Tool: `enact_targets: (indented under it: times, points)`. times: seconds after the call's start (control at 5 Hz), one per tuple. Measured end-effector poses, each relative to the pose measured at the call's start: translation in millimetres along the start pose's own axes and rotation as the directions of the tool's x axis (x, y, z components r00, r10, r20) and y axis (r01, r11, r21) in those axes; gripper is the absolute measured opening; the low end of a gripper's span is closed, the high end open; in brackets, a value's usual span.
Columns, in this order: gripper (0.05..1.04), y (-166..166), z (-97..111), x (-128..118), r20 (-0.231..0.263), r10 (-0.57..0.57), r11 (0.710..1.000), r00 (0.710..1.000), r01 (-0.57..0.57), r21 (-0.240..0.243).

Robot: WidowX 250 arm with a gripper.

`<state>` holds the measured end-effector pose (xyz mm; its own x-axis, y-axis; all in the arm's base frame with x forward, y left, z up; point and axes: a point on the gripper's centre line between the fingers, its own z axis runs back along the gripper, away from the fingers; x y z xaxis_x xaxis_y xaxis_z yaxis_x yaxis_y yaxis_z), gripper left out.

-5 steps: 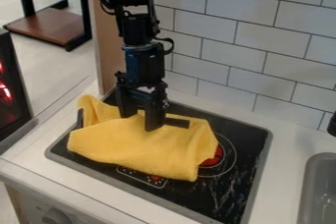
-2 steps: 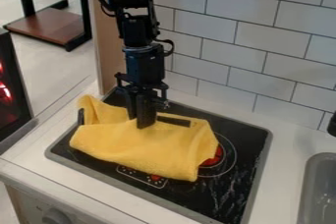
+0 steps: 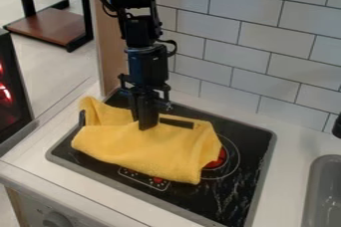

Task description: Plier le tissu du haut à gauche vers le bas à droite.

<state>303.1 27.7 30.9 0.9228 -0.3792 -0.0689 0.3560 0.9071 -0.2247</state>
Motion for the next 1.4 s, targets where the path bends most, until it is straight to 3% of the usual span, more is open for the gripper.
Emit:
enact_targets:
  times: [0.4,0.6,0.8,1.0,1.2,1.4]
  points:
    - [0.05,-15,28,-15,0.051,-0.184,0.983,0.982,0.182,0.034]
    - [0.05,-26,39,-34,0.049,-0.284,0.957,0.958,0.28,0.07]
    - [0.05,-31,36,-56,0.008,-0.374,0.925,0.927,0.373,0.075]
    - [0.05,-31,22,-70,-0.048,-0.454,0.887,0.89,0.456,0.072]
    - [0.05,-30,9,-84,-0.128,-0.572,0.811,0.81,0.582,0.06]
    - [0.05,-28,-1,-93,-0.174,-0.652,0.746,0.738,0.666,0.028]
